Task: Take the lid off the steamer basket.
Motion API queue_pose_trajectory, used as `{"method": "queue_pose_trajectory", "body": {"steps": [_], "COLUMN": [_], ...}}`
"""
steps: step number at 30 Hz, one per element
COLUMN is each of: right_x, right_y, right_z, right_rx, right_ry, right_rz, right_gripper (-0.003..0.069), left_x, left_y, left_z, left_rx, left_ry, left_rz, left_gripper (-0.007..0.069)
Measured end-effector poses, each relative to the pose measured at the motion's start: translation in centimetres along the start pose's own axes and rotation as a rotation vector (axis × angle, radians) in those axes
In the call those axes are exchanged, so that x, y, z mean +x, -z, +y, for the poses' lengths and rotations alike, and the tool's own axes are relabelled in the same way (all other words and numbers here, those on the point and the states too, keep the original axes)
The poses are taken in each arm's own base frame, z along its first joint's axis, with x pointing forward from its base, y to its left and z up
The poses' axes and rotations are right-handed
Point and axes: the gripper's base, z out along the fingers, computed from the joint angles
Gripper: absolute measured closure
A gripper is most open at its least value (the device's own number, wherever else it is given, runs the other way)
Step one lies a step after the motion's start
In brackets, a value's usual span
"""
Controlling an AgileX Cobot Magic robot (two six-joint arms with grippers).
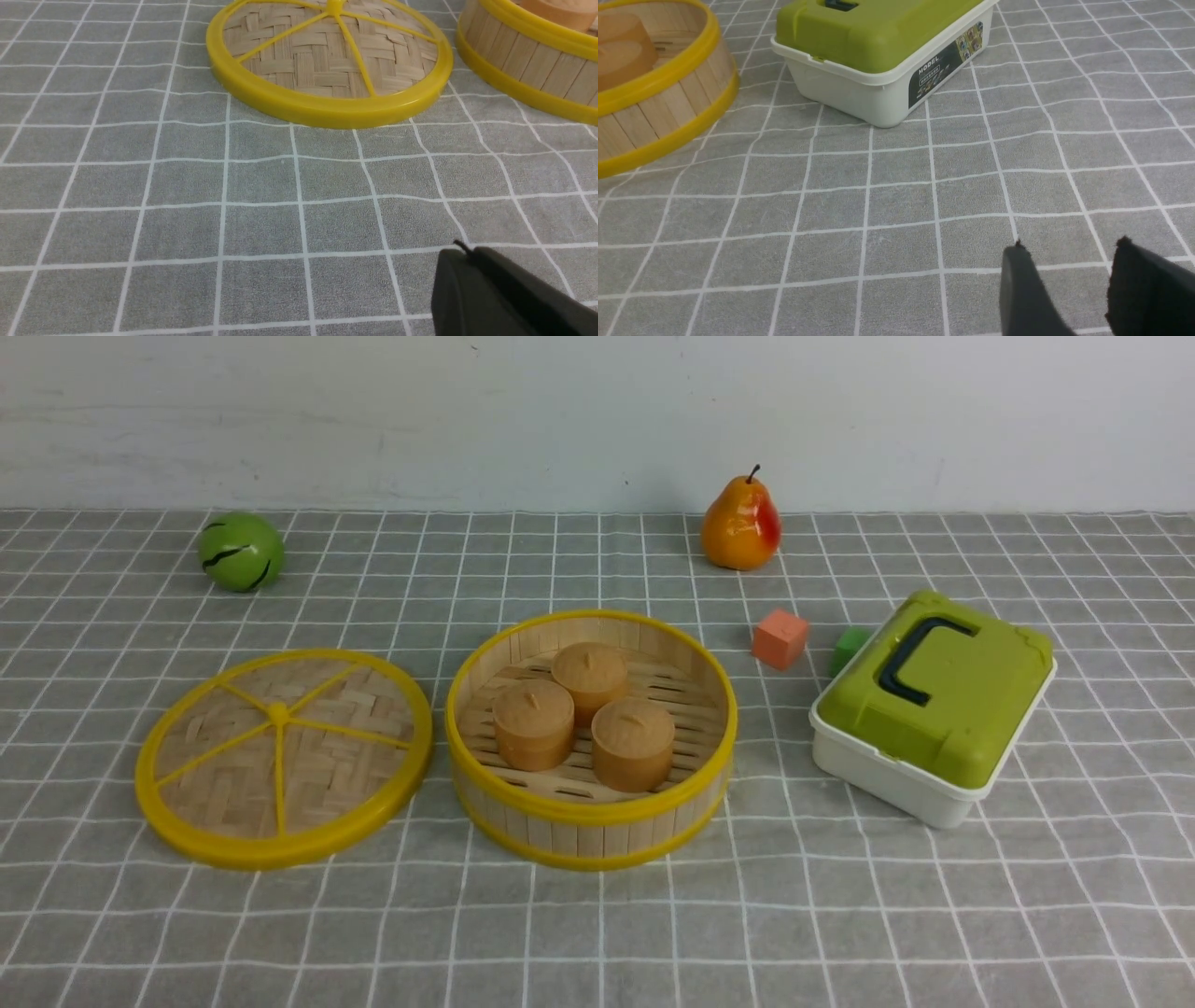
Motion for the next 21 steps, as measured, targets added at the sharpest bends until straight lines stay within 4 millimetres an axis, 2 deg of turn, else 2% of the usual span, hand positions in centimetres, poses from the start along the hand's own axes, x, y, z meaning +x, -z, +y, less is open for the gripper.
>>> {"method": "queue_pose_trajectory", "body": {"steps": [21], "right_x": [0.00], "right_y": [0.00], "right_z": [0.00], "right_rx": [0.000], "right_ry": [0.000], "right_rz": [0.000], "right_gripper": [0.0417], "left_x": [0.02], "left_y": [0.00], "left_z": [0.00], "left_rx": [0.000], "left_ry": [0.001], "left_rz": [0.002], "left_gripper": [0.0616]}}
